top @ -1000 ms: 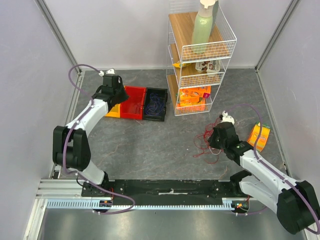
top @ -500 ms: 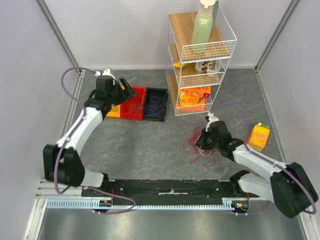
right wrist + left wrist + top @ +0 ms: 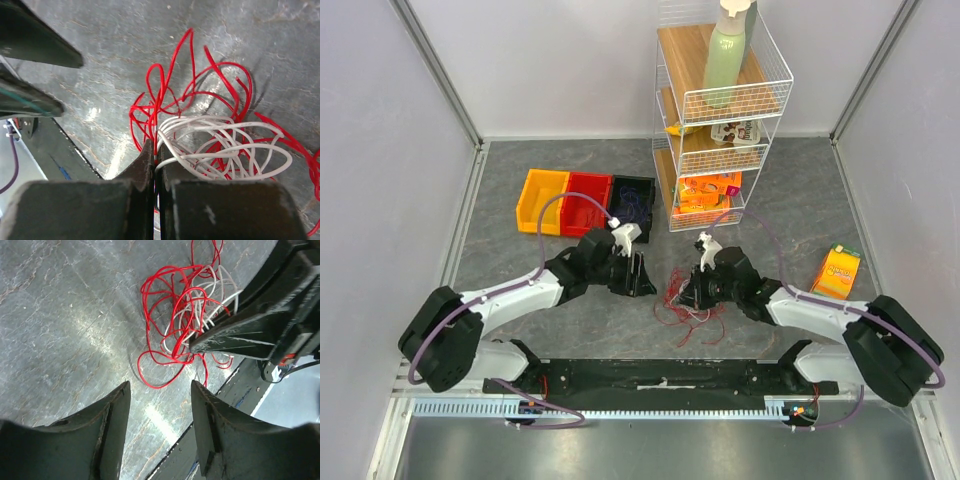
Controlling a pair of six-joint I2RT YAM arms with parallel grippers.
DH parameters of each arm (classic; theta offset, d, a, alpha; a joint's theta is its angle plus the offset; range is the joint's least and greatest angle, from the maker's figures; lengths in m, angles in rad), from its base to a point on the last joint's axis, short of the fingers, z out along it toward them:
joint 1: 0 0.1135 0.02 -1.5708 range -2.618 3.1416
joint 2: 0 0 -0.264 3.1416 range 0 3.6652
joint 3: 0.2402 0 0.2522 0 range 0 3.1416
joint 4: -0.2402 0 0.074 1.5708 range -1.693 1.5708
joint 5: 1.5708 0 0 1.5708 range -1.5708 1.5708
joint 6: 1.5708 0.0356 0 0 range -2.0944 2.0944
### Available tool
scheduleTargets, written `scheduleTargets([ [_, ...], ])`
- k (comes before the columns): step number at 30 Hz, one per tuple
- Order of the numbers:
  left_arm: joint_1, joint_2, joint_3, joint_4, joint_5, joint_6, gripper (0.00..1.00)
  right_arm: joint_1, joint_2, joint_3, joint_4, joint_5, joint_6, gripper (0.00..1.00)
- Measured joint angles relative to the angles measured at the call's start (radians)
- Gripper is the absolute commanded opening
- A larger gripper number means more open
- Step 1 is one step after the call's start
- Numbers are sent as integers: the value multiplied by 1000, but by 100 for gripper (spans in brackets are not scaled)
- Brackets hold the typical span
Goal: Untangle the cables
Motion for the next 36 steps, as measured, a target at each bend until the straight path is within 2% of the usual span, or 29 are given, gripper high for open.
scheduleTargets([
  [1,0,10,-10,18,7,0,57,0,-25,-2,1,0,3,0],
  [5,-2,58,-18,95,57,0,71,0,-84,-5,-2,-1,10,0],
  [14,-14,108,-83,299,134,-90,83,0,-226,13,-105,63,28,0],
  [18,-29,108,-89,349,158,-111,83,0,-288,72,-191,101,29,0],
  [21,-34,103,-89,366,161,-111,73,0,-335,123,-231,118,31,0],
  [23,-35,91,-89,369,160,-111,72,0,-368,160,-254,130,37,0],
  [27,-35,61,-89,368,156,-107,80,0,-413,222,-293,148,50,0],
  [36,-43,8,-93,301,48,-79,87,0,-455,349,-373,156,63,0],
])
